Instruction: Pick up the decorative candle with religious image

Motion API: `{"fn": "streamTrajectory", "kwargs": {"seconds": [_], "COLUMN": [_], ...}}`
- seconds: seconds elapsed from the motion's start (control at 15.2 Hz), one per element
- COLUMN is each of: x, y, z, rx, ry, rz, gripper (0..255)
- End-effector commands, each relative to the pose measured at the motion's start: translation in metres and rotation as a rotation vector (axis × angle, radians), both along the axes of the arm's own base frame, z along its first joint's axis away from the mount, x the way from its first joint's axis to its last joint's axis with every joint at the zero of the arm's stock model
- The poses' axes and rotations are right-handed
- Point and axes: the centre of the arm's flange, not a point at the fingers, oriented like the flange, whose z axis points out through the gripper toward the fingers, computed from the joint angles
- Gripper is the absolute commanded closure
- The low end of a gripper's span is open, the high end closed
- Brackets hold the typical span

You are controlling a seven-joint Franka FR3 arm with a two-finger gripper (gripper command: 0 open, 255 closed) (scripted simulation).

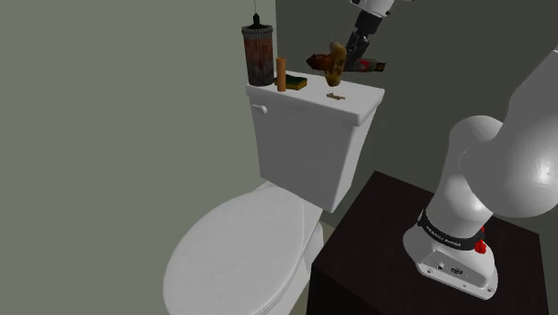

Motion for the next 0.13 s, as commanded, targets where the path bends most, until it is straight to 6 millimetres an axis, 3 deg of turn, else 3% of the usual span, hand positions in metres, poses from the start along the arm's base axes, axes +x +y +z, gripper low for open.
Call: {"fn": "streamTrajectory", "kwargs": {"seconds": [0.0,0.07], "x": [-0.0085,-0.0085], "y": [-0.0091,-0.0091], "z": [0.0378,0.0378], "rx": [0.001,0.001], "ry": [0.012,0.012], "rz": [0.0,0.0], "gripper": [255,255]}}
